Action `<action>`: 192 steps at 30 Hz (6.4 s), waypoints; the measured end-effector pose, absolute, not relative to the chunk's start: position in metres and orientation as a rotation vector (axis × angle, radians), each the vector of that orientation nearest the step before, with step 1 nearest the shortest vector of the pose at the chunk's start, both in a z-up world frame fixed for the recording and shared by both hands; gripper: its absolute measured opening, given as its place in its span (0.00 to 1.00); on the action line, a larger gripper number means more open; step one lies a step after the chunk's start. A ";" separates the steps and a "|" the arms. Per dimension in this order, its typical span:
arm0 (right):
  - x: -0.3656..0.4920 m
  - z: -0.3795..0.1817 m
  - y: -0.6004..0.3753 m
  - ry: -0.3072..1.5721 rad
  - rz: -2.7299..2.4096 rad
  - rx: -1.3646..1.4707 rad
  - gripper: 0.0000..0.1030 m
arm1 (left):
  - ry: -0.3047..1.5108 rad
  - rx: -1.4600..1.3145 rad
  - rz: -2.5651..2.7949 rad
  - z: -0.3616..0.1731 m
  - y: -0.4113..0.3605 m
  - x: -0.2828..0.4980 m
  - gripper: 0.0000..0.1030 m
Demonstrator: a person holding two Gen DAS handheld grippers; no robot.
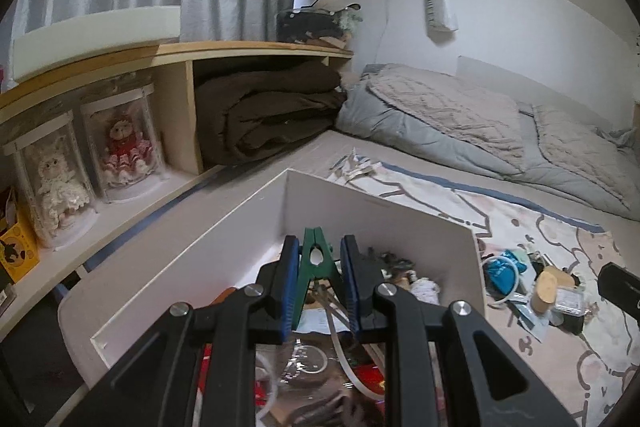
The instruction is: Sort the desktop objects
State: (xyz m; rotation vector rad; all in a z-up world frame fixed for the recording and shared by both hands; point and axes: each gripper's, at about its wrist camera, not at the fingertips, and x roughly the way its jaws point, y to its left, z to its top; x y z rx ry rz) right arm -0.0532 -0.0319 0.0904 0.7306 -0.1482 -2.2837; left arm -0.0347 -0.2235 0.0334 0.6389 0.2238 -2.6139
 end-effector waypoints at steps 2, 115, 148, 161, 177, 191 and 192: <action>-0.054 0.087 -0.035 -0.131 -2.285 0.740 0.17 | 0.224 0.646 -2.597 0.030 -0.229 -0.034 0.21; -0.020 0.023 -0.147 0.361 -1.755 1.136 0.14 | 0.288 0.719 -2.449 0.005 -0.272 -0.030 0.53; -0.040 0.049 -0.098 0.182 -2.093 0.855 0.61 | 0.241 0.703 -2.450 0.011 -0.262 -0.031 0.63; -0.056 0.041 -0.080 0.181 -2.280 0.824 1.00 | 0.221 0.648 -2.459 0.019 -0.252 -0.028 0.97; -0.065 0.040 -0.059 0.125 -2.322 0.825 1.00 | 0.163 0.640 -2.517 0.025 -0.224 -0.035 1.00; -0.072 0.045 -0.010 0.108 -2.441 0.805 1.00 | 0.140 0.660 -2.586 0.027 -0.192 -0.046 1.00; -0.073 0.045 -0.005 0.114 -2.455 0.804 1.00 | 0.143 0.663 -2.603 0.028 -0.188 -0.047 1.00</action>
